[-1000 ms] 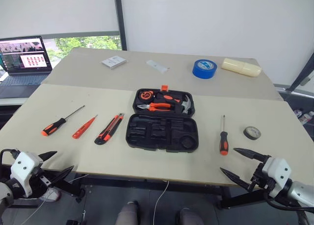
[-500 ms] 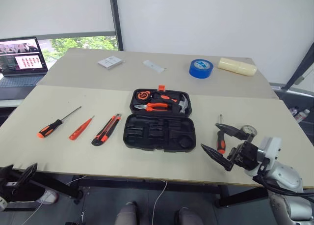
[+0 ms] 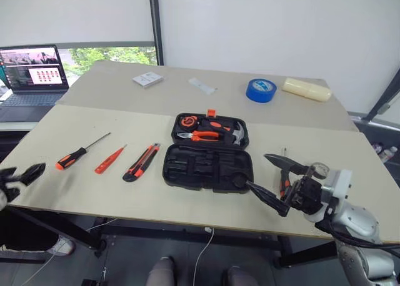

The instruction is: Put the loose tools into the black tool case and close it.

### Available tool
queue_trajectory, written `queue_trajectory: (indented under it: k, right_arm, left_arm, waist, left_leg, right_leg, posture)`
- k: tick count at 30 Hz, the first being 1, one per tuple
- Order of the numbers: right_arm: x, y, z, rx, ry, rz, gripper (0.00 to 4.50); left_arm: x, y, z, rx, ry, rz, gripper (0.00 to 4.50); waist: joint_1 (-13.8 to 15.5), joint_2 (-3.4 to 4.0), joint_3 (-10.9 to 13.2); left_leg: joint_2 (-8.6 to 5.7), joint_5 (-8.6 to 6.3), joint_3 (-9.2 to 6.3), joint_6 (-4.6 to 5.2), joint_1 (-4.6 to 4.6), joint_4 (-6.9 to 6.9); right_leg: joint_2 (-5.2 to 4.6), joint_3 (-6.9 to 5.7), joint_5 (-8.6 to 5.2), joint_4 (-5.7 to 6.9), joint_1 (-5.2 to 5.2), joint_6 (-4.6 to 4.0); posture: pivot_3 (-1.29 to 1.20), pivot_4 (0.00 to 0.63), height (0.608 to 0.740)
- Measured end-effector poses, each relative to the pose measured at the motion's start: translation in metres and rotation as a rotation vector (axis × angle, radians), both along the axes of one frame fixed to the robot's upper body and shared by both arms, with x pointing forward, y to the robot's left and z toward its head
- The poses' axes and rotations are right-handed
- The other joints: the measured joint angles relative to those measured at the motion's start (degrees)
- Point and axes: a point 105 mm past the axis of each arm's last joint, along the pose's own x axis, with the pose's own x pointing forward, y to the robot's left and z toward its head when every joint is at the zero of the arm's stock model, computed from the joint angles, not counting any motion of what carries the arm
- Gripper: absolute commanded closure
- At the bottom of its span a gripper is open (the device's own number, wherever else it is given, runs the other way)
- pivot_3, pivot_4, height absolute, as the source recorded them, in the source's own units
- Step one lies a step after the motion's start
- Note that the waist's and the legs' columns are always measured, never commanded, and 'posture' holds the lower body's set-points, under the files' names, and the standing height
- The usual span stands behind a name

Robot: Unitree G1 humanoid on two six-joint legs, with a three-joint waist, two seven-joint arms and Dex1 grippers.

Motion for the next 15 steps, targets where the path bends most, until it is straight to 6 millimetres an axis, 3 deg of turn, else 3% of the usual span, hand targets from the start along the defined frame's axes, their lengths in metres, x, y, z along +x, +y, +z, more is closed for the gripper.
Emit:
queue_trajectory:
  k: [6,9,15]
  right_arm:
    - [0.001,-0.001,0.000,-0.007,0.006,0.000,0.02]
    - [0.001,-0.002,0.000,-0.017,0.014,0.000,0.00]
    - [-0.002,-0.003,-0.004,-0.024,0.034,-0.004,0.00]
  left_arm:
    - [0.037,-0.007,-0.031,0.020,0.208,-0.050,0.00]
    - [0.046,-0.009,-0.031,0.058,0.221,-0.094,0.72]
    - [0.056,-0.017,-0.032,0.102,0.193,-0.173,2.77]
  waist:
    - [-0.8,-0.21,-0.1]
    - [-0.9,-0.22,-0.1]
    - [-0.6,-0.23,0.0]
  left_leg:
    - [0.02,0.25,0.03,0.42,-0.21,0.02]
    - [0.03,0.20,0.03,0.39,-0.21,-0.04]
    - [0.04,0.20,0.03,0.37,-0.21,0.07]
  right_leg:
    - [0.21,0.03,0.19,0.32,0.01,0.28]
    - [0.24,0.02,0.06,0.48,-0.05,0.15]
    - [0.24,0.02,-0.18,0.45,-0.01,0.50]
  posture:
    - [0.00,0.150,0.740]
    - [0.00,0.150,0.740]
    - [0.00,0.150,0.740]
